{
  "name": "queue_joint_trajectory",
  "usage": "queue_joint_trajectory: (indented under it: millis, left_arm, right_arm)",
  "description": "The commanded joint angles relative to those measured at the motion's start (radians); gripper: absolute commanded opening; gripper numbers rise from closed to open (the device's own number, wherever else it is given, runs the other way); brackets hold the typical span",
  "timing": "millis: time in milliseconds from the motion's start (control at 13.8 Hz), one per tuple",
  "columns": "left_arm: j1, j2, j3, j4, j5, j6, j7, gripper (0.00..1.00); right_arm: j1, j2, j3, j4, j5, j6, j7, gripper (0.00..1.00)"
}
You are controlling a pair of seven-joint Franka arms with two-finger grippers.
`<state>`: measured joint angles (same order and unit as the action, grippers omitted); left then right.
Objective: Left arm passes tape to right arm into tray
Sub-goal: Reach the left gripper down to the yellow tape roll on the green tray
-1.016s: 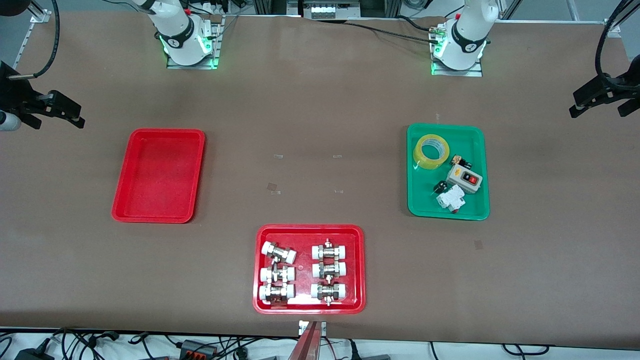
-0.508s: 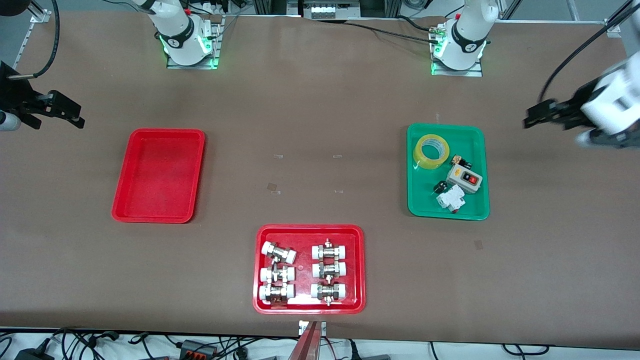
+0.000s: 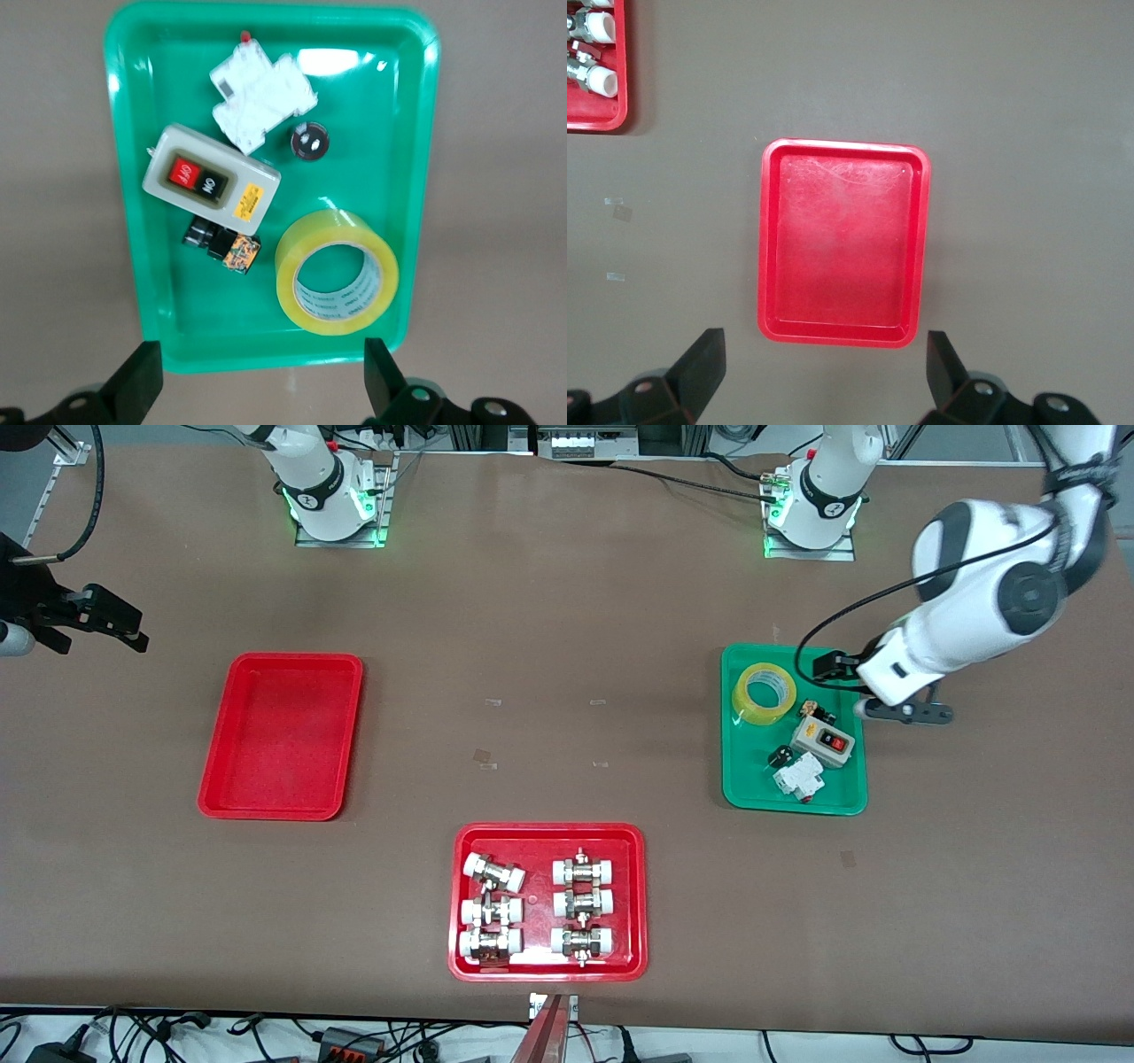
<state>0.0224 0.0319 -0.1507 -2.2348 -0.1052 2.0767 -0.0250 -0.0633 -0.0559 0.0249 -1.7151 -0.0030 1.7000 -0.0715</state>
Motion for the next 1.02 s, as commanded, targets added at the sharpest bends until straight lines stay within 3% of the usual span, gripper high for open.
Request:
queue_joint_trajectory:
  millis: [0,290,653,871,944]
  left_arm:
    - [0.004,0.049,-0.019,-0.068,-0.016,0.106,-0.033,1.00]
    - [0.004,0.158,-0.061,-0.097,-0.016,0.206,-0.111,0.96]
    - [0.004,0.175,-0.061,-0.152,-0.014,0.241,-0.112,0.67]
    - [0.005,0.197,-0.061,-0.178,-0.014,0.295,-0.112,0.58]
    - [0.005,0.200,-0.061,-0.178,-0.014,0.295,-0.112,0.51]
  right_arm:
    - [-0.010,0.004,0.000,0.015,0.001,-0.017,-0.019,1.00]
    - [-0.010,0.007,0.000,0.017,0.000,-0.036,-0.019,1.00]
    - [-0.010,0.007,0.000,0.015,0.001,-0.037,-0.019,1.00]
    - [-0.010,0.007,0.000,0.017,0.001,-0.037,-0.019,1.00]
    - [-0.010,0.007,0.000,0.015,0.001,-0.037,-0.019,1.00]
